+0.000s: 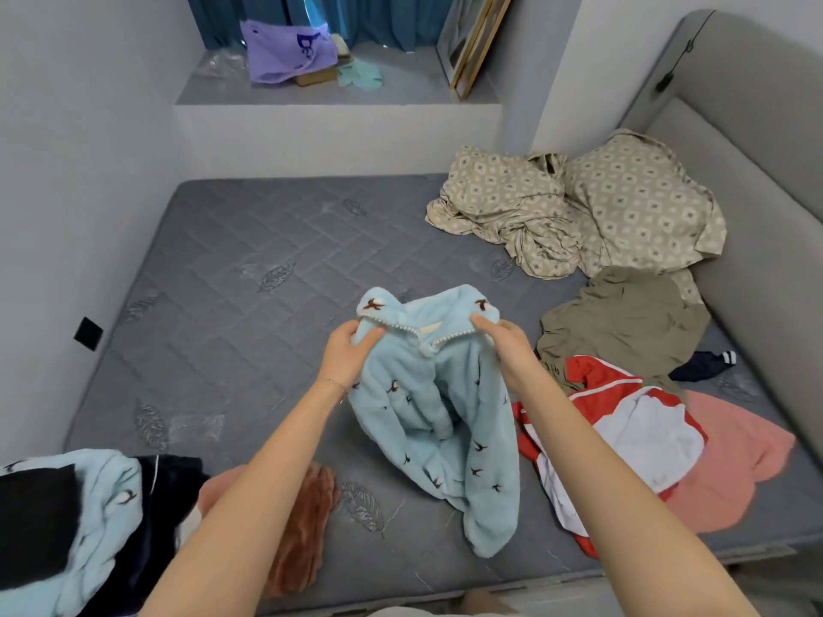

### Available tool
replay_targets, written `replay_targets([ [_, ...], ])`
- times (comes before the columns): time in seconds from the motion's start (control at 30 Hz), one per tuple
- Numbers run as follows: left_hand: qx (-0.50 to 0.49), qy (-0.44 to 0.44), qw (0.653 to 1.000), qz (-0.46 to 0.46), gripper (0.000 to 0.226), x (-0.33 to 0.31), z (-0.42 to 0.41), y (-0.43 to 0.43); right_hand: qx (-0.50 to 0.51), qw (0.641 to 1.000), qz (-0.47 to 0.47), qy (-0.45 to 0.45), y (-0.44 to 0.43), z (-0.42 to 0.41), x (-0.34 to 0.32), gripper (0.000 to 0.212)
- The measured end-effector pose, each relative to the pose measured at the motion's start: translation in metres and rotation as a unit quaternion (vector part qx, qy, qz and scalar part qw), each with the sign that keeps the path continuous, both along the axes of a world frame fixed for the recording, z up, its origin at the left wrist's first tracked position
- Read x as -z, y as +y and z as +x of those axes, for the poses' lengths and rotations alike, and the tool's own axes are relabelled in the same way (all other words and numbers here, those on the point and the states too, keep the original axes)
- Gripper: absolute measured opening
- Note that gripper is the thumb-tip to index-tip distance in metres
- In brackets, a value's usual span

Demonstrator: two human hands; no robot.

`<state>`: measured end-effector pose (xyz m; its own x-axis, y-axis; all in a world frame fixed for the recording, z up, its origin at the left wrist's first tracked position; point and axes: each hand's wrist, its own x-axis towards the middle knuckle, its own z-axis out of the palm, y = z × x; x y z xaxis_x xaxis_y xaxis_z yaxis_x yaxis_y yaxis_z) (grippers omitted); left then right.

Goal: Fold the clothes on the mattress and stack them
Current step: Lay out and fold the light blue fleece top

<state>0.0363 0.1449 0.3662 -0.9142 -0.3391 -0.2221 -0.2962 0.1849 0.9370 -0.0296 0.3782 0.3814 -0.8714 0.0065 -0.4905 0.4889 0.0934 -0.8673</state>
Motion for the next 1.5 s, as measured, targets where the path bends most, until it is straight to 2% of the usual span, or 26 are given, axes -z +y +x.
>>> replay_targets([
  [0.07, -0.023, 0.029, 0.999, -0.002, 0.032, -0.010, -0.001, 0.000, 0.001, 0.998, 0.023, 0.053, -0.010, 0.008, -0.002, 0.031],
  [0.23, 0.019, 0.071, 0.997, 0.008, 0.035, -0.041, -0.004, -0.004, 0.072, 0.976, 0.026, 0.202, -0.022, 0.021, -0.023, 0.023],
  [0.37, 0.006, 0.098, 0.995, 0.026, 0.046, -0.074, -0.004, 0.002, 0.085, 0.956, 0.032, 0.279, -0.021, 0.021, -0.054, 0.021],
  [0.47, 0.016, 0.106, 0.994, 0.020, 0.045, -0.093, 0.005, 0.012, 0.077, 0.953, 0.026, 0.293, -0.017, 0.022, -0.073, 0.027],
  [0.57, 0.057, 0.107, 0.993, 0.004, 0.031, -0.106, 0.023, 0.018, 0.073, 0.950, 0.017, 0.304, -0.006, 0.030, -0.083, 0.024],
  [0.63, 0.086, 0.097, 0.991, -0.018, 0.030, -0.113, 0.036, 0.023, 0.061, 0.948, 0.014, 0.312, 0.005, 0.040, -0.090, 0.023],
  [0.73, 0.044, 0.124, 0.990, -0.055, 0.041, -0.125, 0.057, 0.044, 0.020, 0.940, 0.015, 0.339, 0.022, 0.058, -0.103, 0.024],
  [0.9, -0.048, 0.200, 0.977, -0.060, 0.059, -0.144, 0.087, 0.094, -0.038, 0.928, 0.005, 0.372, 0.054, 0.094, -0.125, 0.027],
  [1.13, -0.055, 0.259, 0.963, -0.051, 0.058, -0.171, 0.123, 0.130, -0.023, 0.901, -0.005, 0.433, 0.099, 0.131, -0.158, 0.025],
  [1.4, -0.045, 0.266, 0.962, -0.039, 0.057, -0.189, 0.157, 0.135, -0.020, 0.892, -0.002, 0.452, 0.121, 0.154, -0.178, 0.027],
  [1.5, -0.038, 0.267, 0.961, -0.060, 0.059, -0.195, 0.153, 0.122, -0.025, 0.889, 0.015, 0.457, 0.121, 0.147, -0.185, 0.022],
])
